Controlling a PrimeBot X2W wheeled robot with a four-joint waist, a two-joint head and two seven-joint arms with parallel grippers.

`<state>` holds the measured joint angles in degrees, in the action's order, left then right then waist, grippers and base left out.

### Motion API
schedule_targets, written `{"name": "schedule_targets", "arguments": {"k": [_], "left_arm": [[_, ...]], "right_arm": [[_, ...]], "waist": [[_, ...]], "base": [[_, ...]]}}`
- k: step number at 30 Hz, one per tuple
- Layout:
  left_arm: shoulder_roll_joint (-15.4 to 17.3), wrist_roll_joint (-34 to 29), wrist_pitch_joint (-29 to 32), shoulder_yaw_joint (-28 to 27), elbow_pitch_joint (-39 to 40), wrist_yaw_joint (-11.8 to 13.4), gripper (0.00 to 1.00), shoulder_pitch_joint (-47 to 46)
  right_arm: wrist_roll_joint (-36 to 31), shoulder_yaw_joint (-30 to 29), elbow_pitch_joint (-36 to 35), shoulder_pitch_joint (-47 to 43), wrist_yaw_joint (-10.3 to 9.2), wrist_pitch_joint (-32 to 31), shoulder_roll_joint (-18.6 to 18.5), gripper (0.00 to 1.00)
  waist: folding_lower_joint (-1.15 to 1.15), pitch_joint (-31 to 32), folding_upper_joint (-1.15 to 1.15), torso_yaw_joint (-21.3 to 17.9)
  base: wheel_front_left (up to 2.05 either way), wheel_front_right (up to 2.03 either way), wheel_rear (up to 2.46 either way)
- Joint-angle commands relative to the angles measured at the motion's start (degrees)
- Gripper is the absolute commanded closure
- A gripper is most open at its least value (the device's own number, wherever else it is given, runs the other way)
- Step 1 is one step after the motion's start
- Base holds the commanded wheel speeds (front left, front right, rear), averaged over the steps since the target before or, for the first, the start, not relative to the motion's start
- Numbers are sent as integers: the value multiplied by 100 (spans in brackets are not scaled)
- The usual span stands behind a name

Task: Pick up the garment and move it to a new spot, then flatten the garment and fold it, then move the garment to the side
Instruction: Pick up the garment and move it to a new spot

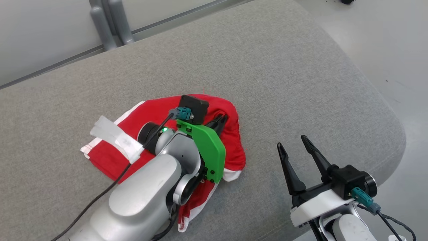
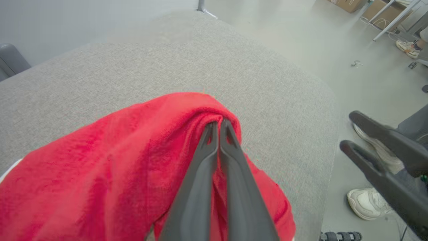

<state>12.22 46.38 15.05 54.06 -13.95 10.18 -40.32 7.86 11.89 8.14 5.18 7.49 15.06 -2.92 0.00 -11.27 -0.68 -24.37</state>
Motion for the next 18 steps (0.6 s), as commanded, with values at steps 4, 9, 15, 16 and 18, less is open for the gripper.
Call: {"name": "schedule_targets", "arguments": {"k": [4,9,15,16,18], "left_arm": [[-53,84,-176,19,-670,-34,52,235],[-171,117,-520,-87,-1129,-39,0,273],[27,237,-854,-329,-1105,5,0,457],[99,249,-920,-368,-1034,36,0,518],[234,266,-1098,-473,-831,104,0,697]], "right_arm": [[4,-12,6,-80,1,20,-1,0],[-40,-57,-12,-49,1,20,-2,0],[-105,-129,-17,-117,1,20,-4,0],[-121,-148,-23,-140,1,20,-4,0],[-156,-176,-27,-168,1,20,-3,0]], "waist": [[0,50,68,-68],[0,11,68,106],[0,33,68,368],[0,46,68,412],[0,80,68,503]], "base": [[0,0,0],[0,0,0],[0,0,0],[0,0,0],[0,0,0]]}}
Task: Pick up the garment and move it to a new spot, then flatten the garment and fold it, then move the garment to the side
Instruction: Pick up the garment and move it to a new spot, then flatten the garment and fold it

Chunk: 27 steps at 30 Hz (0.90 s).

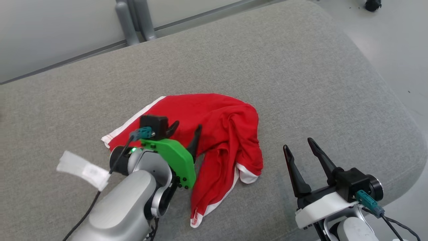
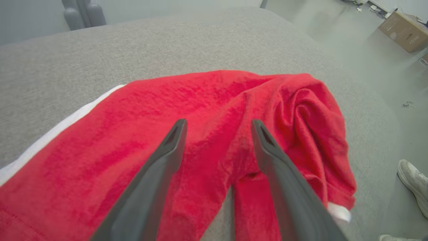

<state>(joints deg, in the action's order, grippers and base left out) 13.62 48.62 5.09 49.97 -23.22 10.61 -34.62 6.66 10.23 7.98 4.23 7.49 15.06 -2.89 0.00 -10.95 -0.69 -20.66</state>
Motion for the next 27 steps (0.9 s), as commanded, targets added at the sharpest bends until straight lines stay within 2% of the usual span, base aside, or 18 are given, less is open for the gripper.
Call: {"name": "schedule_targets", "arguments": {"k": [1,8,11,17,18,21,27], "left_arm": [[170,45,-209,-122,229,105,0,236],[607,-176,-927,-220,1363,635,0,1193],[651,-93,-894,-124,1695,700,0,1532],[863,197,-351,293,2511,558,0,2140],[949,128,-277,360,2520,559,0,2147],[940,137,-160,428,2446,586,0,2119],[719,268,-24,508,2112,470,0,1986]], "right_arm": [[-58,-26,-16,-89,1,20,-5,0],[-227,-188,-66,-280,1,20,-4,0],[-257,-222,-74,-306,1,20,-15,0],[-276,-260,-127,-285,1,20,-94,0],[-278,-257,-130,-272,1,20,-94,0],[-284,-227,-138,-207,1,20,-88,0],[-222,-176,-124,-181,1,20,-62,0]], "waist": [[0,62,69,178],[0,259,69,545],[0,293,69,627],[0,290,69,766],[0,280,69,769],[0,232,69,753],[0,110,69,637]], "base": [[0,0,0],[0,0,0],[0,0,0],[0,0,0],[0,0,0],[0,0,0],[0,0,0]]}}
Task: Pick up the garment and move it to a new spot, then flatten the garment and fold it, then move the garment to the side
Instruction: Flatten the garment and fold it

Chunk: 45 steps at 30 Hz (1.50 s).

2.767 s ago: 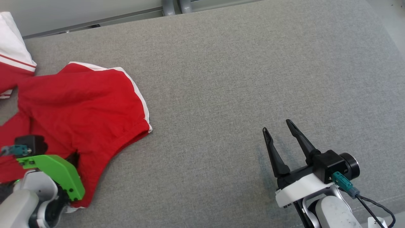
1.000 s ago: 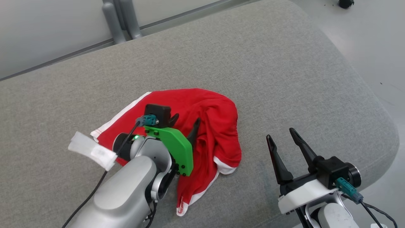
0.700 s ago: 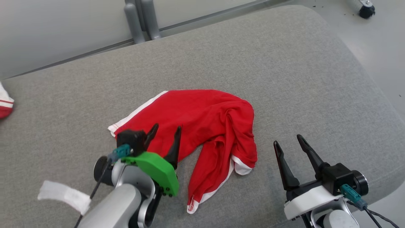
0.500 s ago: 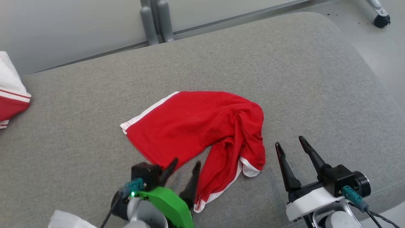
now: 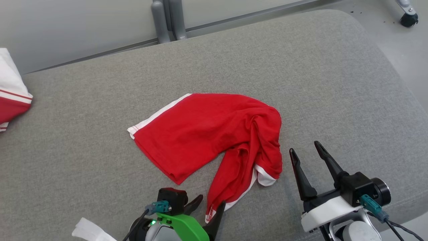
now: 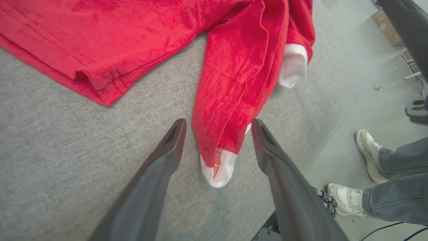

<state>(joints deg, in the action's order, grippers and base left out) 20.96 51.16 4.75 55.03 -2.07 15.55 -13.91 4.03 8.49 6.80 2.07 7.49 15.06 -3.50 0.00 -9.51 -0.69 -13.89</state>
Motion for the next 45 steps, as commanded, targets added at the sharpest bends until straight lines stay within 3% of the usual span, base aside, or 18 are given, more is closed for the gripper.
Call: {"name": "schedule_targets", "arguments": {"k": [1,10,15,18,19,26,29,33,38,41,45], "left_arm": [[-20,-24,21,22,-66,-34,0,-124],[-8,-50,190,179,-290,-156,0,-235],[-86,-93,49,86,-694,-72,0,-323],[-160,-4,12,58,-998,-145,95,-334],[-185,52,-11,23,-1060,-190,100,-336],[-48,422,-223,-400,-703,-321,100,-235],[245,607,-305,-688,23,-166,100,37],[898,799,-255,-1012,1021,192,100,537],[1440,1137,-350,-1486,1511,545,100,1130],[1504,1302,-385,-1641,1525,589,100,1321],[1347,1607,-420,-1739,1322,494,100,1461]], "right_arm": [[47,3,0,35,1,20,3,0],[77,-6,9,75,1,20,35,0],[78,-21,5,82,1,19,45,0],[76,-11,20,103,1,19,47,0],[76,-6,22,112,1,19,49,0],[55,-33,28,38,1,19,53,0],[46,-62,22,-53,1,19,54,0],[53,-102,-7,-171,1,19,56,0],[116,-53,-24,-157,1,19,57,0],[140,-36,-46,-84,1,19,53,0],[102,-56,-57,-43,1,19,54,0]], "waist": [[0,-48,69,-65],[0,-150,69,-262],[0,-187,69,-278],[0,-177,69,-290],[0,-170,69,-296],[0,-95,69,-274],[0,-34,69,-240],[0,14,69,-108],[0,-4,69,76],[0,-48,69,158],[0,-72,69,229]], "base": [[0,0,0],[0,0,0],[0,0,0],[0,0,0],[0,0,0],[0,0,0],[0,0,0],[0,0,0],[0,0,0],[0,0,0],[0,0,0]]}}
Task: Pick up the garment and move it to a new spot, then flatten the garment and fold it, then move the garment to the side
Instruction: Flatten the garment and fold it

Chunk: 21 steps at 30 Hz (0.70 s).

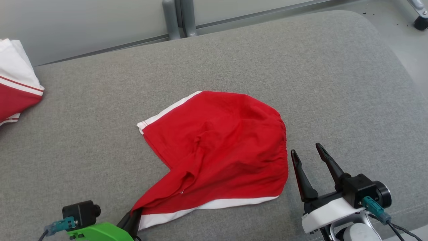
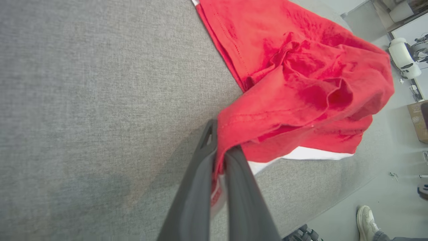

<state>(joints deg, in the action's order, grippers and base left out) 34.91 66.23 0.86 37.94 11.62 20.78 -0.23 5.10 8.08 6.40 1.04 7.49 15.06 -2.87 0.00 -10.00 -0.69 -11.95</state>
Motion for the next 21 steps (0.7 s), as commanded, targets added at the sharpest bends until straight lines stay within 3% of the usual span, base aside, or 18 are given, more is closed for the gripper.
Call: {"name": "schedule_targets", "arguments": {"k": [1,9,10,12,13,21], "left_arm": [[-55,86,-75,-69,-154,-20,100,112],[-236,70,-531,-306,-755,85,100,238],[-262,72,-552,-289,-796,64,84,234],[-281,50,-586,-288,-887,90,25,238],[-319,83,-590,-289,-920,97,0,255],[-273,150,-657,-371,-957,82,0,337]], "right_arm": [[-24,-16,-16,66,1,19,-9,0],[-88,-45,-5,14,1,19,-20,0],[-88,-46,-2,6,1,19,-21,0],[-85,-36,2,0,1,19,-19,0],[-84,-31,4,-2,1,19,-19,0],[-92,-78,-6,-66,1,19,-22,0]], "waist": [[0,-27,69,40],[0,28,69,51],[0,37,69,52],[0,46,69,50],[0,52,69,50],[0,107,69,89]], "base": [[0,0,0],[0,0,0],[0,0,0],[0,0,0],[0,0,0],[0,0,0]]}}
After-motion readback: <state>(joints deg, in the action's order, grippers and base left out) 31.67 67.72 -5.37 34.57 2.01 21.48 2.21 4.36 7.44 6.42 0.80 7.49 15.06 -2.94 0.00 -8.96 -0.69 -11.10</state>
